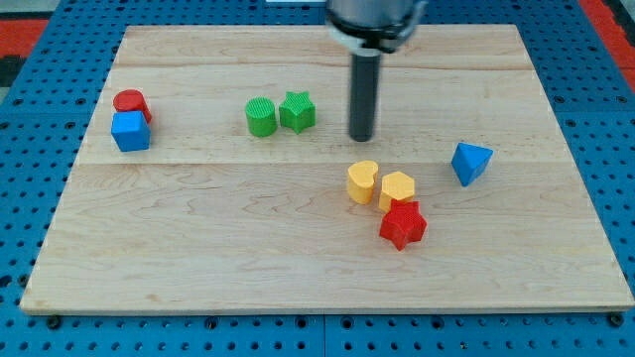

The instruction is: Put the triangle vertical to the top of the heart

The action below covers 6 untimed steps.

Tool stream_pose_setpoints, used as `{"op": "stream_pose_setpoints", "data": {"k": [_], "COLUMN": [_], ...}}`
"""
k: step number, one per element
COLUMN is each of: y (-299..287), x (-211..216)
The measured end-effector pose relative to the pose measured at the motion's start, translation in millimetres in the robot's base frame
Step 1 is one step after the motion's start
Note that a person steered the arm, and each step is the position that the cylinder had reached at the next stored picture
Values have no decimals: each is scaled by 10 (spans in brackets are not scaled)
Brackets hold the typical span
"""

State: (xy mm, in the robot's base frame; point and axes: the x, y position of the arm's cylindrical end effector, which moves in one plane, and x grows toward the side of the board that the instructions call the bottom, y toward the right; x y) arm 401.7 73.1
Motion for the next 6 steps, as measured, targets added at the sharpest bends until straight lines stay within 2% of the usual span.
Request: {"op": "stream_pose_setpoints", "data": {"k": [2, 3, 4, 5, 6], "y": [1586, 1792, 1407, 768, 2], "x": [40, 634, 701, 365, 478]}}
